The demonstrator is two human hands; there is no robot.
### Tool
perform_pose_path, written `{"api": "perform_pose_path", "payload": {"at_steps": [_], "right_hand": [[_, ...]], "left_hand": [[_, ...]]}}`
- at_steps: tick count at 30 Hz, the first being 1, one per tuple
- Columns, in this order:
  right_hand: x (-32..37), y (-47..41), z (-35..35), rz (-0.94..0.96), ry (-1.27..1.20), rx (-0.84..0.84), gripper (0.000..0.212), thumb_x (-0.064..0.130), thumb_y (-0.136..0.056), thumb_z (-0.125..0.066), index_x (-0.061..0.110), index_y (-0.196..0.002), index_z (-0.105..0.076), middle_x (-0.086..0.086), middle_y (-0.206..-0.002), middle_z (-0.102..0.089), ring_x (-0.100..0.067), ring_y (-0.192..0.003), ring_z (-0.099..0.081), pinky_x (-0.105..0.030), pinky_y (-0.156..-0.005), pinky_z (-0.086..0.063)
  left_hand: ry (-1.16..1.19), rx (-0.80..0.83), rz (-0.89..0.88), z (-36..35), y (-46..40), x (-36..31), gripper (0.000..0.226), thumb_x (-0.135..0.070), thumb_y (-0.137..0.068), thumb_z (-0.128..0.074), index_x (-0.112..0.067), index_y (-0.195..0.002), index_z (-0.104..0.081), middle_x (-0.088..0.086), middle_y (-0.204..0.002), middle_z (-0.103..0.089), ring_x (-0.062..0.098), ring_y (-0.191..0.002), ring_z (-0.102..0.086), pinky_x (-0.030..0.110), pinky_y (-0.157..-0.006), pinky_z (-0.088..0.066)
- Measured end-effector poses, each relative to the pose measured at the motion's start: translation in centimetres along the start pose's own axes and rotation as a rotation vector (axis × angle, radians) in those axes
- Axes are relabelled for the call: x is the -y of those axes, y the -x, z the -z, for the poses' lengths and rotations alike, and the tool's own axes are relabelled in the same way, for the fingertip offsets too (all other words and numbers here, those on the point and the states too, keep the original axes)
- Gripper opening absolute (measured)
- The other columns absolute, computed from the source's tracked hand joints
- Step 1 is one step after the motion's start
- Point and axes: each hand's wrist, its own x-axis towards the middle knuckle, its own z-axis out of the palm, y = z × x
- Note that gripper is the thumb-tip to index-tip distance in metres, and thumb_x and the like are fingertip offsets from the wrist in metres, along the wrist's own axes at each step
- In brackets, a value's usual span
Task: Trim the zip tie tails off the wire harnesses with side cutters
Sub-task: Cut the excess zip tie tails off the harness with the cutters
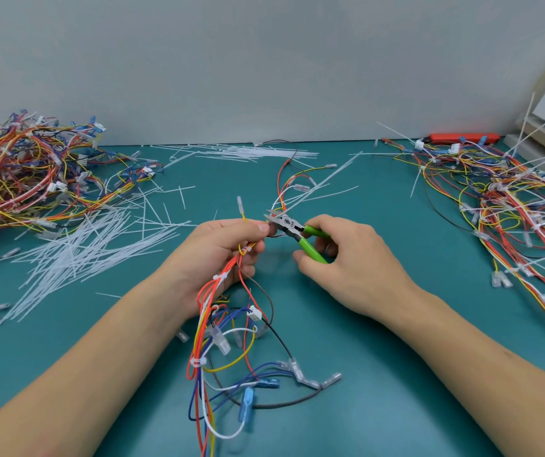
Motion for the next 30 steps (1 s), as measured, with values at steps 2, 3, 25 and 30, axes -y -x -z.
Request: {"api": "perform_pose_path", "payload": {"at_steps": [2,3,25,30], "right_hand": [[-0.04,-0.05,-0.03,-0.002,0.002,0.004,0.015,0.043,-0.087,-0.071,0.039,-0.096,-0.06,0.012,-0.077,-0.06,-0.007,-0.076,-0.055,-0.035,-0.076,-0.047],[-0.06,-0.1,-0.05,-0.005,0.005,0.008,0.015,0.043,-0.087,-0.071,0.039,-0.096,-0.06,0.011,-0.077,-0.06,-0.007,-0.076,-0.056,-0.035,-0.075,-0.047],[0.37,-0.31,0.3,-0.193,-0.369,-0.201,0.025,0.04,-0.092,-0.073,0.018,-0.087,-0.062,0.01,-0.065,-0.049,-0.007,-0.056,-0.04,-0.018,-0.053,-0.036],[0.1,-0.59,0.19,-0.21,-0.412,-0.201,0.021,0.037,-0.093,-0.072,0.018,-0.09,-0.062,0.013,-0.065,-0.05,-0.005,-0.055,-0.04,-0.016,-0.052,-0.036]], "left_hand": [[0.0,0.002,-0.002,-0.01,-0.01,0.0,0.014,-0.019,-0.08,-0.072,-0.01,-0.086,-0.081,0.002,-0.065,-0.056,0.009,-0.048,-0.042,0.018,-0.044,-0.037],[0.001,0.002,-0.002,-0.01,-0.02,0.01,0.014,-0.019,-0.079,-0.072,-0.01,-0.086,-0.081,0.002,-0.065,-0.056,0.009,-0.048,-0.043,0.018,-0.044,-0.037],[0.036,-0.017,0.004,0.37,-0.24,0.08,0.021,-0.029,-0.073,-0.076,-0.016,-0.087,-0.083,-0.003,-0.072,-0.063,0.007,-0.054,-0.055,0.02,-0.051,-0.051],[0.049,-0.017,-0.031,0.23,-0.18,0.28,0.021,-0.01,-0.083,-0.076,-0.009,-0.104,-0.076,0.004,-0.074,-0.063,0.012,-0.054,-0.054,0.023,-0.048,-0.048]]}}
